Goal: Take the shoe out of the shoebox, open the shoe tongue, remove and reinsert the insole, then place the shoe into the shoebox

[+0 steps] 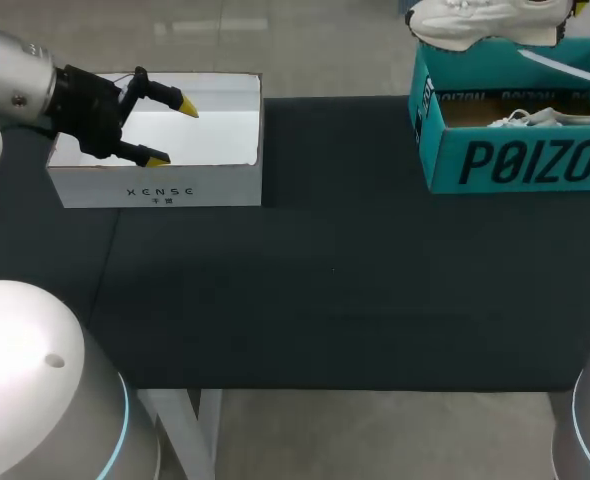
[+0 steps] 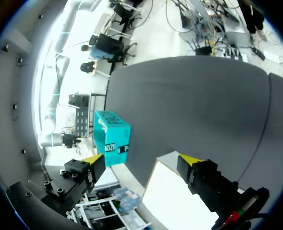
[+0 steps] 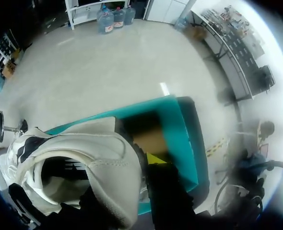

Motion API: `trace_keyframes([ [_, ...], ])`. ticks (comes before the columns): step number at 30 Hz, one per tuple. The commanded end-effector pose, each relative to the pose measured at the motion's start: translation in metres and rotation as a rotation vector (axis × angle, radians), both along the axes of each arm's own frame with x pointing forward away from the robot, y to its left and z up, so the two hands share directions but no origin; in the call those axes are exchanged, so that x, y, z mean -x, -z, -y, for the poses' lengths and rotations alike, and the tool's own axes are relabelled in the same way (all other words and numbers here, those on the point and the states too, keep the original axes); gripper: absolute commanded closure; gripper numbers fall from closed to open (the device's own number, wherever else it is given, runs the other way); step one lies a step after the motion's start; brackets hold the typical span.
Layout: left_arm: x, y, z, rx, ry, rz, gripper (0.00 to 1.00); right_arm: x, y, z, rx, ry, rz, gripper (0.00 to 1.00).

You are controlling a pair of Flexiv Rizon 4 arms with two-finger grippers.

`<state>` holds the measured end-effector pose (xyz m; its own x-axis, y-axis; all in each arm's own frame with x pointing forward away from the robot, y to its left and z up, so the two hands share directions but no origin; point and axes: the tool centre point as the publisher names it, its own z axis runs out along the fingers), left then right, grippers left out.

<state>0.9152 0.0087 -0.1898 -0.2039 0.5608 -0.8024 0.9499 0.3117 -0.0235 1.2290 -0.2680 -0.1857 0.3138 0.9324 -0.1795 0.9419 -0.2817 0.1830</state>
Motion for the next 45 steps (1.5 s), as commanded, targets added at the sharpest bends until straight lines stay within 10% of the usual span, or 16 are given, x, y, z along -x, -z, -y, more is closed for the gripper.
trace_keyframes([
  [1,0.0,-0.001,0.0,-0.004,0.0,-0.001,0.0,0.01,0.003,0.004,0.031,-0.023,0.122,1.0],
  [45,0.0,-0.001,0.0,-0.004,0.0,-0.001,0.0,0.026,0.059,0.059,0.075,0.056,0.041,1.0],
])
